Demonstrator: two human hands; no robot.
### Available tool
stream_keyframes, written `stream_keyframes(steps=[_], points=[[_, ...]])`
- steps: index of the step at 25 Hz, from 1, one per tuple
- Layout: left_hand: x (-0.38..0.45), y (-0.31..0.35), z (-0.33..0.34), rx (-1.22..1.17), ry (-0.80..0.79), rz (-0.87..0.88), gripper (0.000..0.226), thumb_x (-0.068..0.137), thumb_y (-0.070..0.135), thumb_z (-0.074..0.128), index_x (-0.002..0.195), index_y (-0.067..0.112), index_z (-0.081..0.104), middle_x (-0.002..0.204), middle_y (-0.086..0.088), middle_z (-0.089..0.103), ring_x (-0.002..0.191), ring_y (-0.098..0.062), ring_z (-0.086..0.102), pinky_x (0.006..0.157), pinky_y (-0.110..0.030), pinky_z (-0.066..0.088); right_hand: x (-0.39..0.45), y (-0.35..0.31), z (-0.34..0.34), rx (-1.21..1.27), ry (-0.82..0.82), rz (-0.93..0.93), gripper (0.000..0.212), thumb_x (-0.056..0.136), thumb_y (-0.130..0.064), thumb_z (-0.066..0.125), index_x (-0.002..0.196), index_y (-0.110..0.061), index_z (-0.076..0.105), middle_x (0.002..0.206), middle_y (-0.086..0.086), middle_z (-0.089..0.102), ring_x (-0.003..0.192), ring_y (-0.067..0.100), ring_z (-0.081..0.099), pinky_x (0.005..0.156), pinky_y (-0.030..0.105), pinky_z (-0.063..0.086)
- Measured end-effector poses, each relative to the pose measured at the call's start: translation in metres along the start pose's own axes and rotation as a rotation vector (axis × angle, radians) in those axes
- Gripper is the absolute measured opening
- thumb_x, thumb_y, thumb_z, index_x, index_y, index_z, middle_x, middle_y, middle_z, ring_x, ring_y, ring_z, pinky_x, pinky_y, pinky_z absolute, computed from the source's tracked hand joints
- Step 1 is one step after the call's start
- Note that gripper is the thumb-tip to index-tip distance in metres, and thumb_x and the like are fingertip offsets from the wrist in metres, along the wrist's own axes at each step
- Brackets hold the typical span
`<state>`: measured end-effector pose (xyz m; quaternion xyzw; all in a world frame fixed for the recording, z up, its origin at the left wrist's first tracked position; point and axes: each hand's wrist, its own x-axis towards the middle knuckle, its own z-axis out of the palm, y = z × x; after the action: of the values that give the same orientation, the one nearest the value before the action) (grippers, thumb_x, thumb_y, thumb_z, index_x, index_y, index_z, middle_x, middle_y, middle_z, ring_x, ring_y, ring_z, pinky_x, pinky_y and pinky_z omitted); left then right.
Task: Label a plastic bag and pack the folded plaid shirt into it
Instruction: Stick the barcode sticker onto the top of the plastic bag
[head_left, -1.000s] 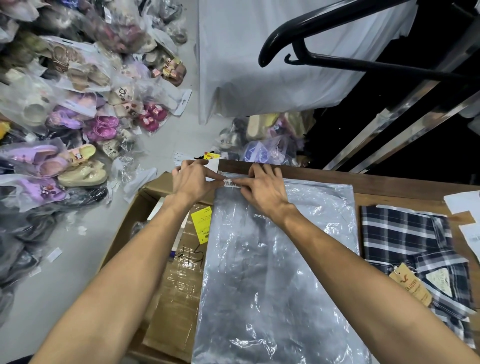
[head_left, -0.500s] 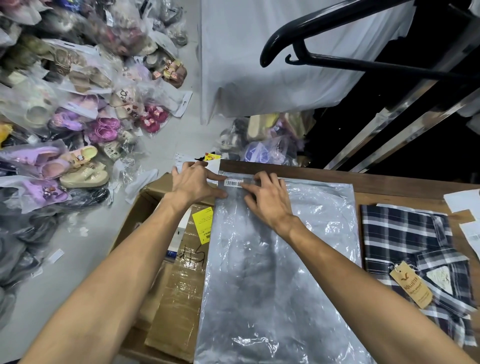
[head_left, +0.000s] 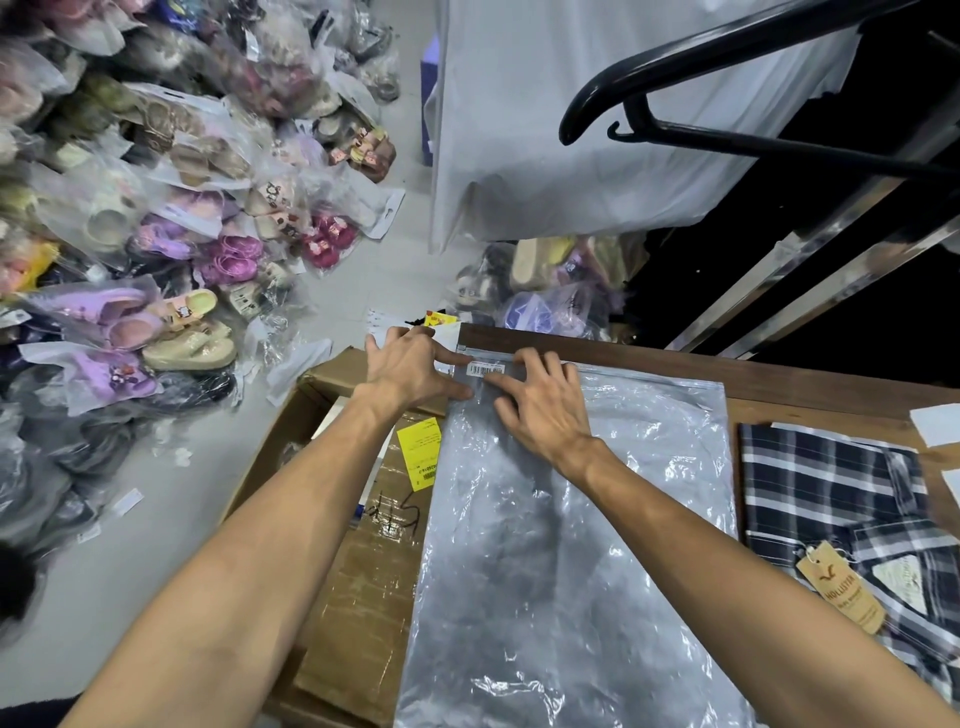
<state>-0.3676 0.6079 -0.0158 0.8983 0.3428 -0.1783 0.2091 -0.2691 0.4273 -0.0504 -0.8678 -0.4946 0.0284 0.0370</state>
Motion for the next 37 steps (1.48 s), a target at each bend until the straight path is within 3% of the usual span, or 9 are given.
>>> stream_keyframes(steps=[8, 15, 20, 26, 30, 37], points=[[0.001, -0.001, 0.001, 0.015, -0.012, -0.003, 0.059, 0.062, 0.074, 0.074, 0.12, 0.063, 0.062, 0.154, 0.002, 0.045, 0.137, -0.027, 0.038, 0.112, -0.06, 0.024, 0.016, -0.013, -0.002, -0.048, -0.029, -0.06, 0.042, 0.092, -0.046, 0.044, 0.128, -0.041, 0.064, 0.119, 0.007, 0.057, 0.1, 0.03, 0.051, 0.081, 0.044, 0.038], [0.002, 0.001, -0.002, -0.014, -0.031, -0.006, 0.062, 0.061, 0.069, 0.077, 0.12, 0.062, 0.062, 0.153, 0.001, 0.046, 0.137, -0.03, 0.037, 0.112, -0.064, 0.024, 0.008, -0.022, -0.002, -0.045, 0.001, -0.054, 0.04, 0.091, -0.045, 0.04, 0.11, -0.034, 0.074, 0.117, 0.005, 0.06, 0.1, 0.028, 0.05, 0.08, 0.043, 0.036], [-0.001, 0.002, 0.001, 0.016, -0.031, -0.019, 0.062, 0.065, 0.071, 0.076, 0.124, 0.063, 0.059, 0.149, 0.0, 0.049, 0.137, -0.031, 0.038, 0.112, -0.063, 0.024, 0.008, -0.01, -0.006, -0.059, 0.0, -0.052, 0.033, 0.093, -0.048, 0.046, 0.111, -0.042, 0.074, 0.112, 0.001, 0.061, 0.101, 0.027, 0.05, 0.081, 0.044, 0.035], [-0.003, 0.027, -0.005, 0.07, -0.011, 0.008, 0.061, 0.069, 0.068, 0.077, 0.127, 0.059, 0.059, 0.149, -0.001, 0.048, 0.137, -0.031, 0.038, 0.113, -0.065, 0.024, -0.001, 0.015, -0.018, -0.038, 0.06, 0.055, 0.039, 0.091, -0.049, 0.042, 0.098, -0.038, 0.079, 0.107, 0.001, 0.062, 0.098, 0.026, 0.05, 0.081, 0.043, 0.033], [-0.011, 0.039, -0.002, 0.122, 0.005, 0.002, 0.061, 0.071, 0.066, 0.077, 0.129, 0.057, 0.059, 0.148, -0.001, 0.048, 0.137, -0.031, 0.037, 0.113, -0.064, 0.024, -0.005, 0.015, -0.02, -0.096, 0.011, 0.023, 0.04, 0.093, -0.053, 0.041, 0.115, -0.042, 0.073, 0.117, 0.003, 0.063, 0.104, 0.027, 0.051, 0.083, 0.044, 0.033], [-0.009, 0.025, 0.001, 0.14, 0.003, -0.089, 0.055, 0.076, 0.055, 0.074, 0.13, 0.054, 0.06, 0.141, 0.0, 0.051, 0.134, -0.029, 0.038, 0.115, -0.062, 0.02, -0.02, 0.043, -0.014, -0.022, -0.033, 0.146, 0.047, 0.088, -0.051, 0.039, 0.119, -0.039, 0.072, 0.11, 0.006, 0.062, 0.099, 0.031, 0.05, 0.084, 0.044, 0.035]])
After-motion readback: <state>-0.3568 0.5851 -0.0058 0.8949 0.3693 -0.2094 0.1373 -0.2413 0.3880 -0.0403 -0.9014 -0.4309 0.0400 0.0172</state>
